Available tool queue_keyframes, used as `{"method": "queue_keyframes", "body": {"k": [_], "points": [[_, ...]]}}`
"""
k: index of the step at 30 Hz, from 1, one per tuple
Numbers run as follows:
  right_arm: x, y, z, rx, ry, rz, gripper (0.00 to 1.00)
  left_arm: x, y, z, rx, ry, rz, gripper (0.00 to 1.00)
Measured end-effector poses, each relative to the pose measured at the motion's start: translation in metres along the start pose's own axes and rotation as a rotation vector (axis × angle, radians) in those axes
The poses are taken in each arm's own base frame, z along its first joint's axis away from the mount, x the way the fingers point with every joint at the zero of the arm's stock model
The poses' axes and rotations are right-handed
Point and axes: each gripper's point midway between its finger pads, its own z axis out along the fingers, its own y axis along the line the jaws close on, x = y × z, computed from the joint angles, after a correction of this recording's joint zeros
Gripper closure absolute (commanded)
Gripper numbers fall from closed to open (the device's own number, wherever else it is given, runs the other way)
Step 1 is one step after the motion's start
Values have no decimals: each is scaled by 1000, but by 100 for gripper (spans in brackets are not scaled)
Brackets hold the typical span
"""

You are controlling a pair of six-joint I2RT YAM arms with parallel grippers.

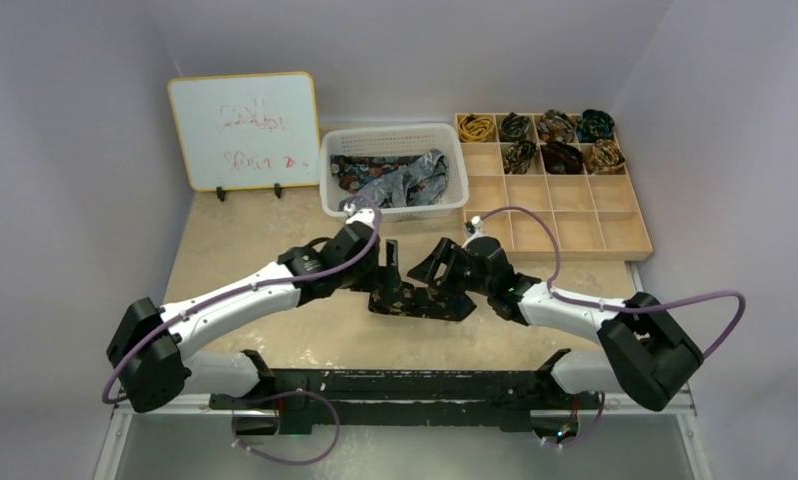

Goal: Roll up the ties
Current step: Roll the tie at the center of the board.

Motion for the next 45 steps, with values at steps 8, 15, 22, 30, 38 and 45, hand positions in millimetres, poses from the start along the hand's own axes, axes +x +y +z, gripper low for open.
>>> {"method": "queue_keyframes", "body": {"k": [8,15,22,30,38,45], "points": [[23,-3,11,-12,82,-25,29,2,61,8,-53,17,-147,14],[27,-10,15,9,98,-34,42,24,92,21,-14,85,-274,14],[40,-10,18,-5,144,-52,45,32,95,23,65,108,-375,14],[41,-6,28,0,164,-54,51,18,103,14,91,57,-426,14],[45,-5,35,-8,183,-56,49,23,112,10,58,56,-454,15],[41,3,24,-16,173,-68,36,35,118,11,28,82,-476,16]]}}
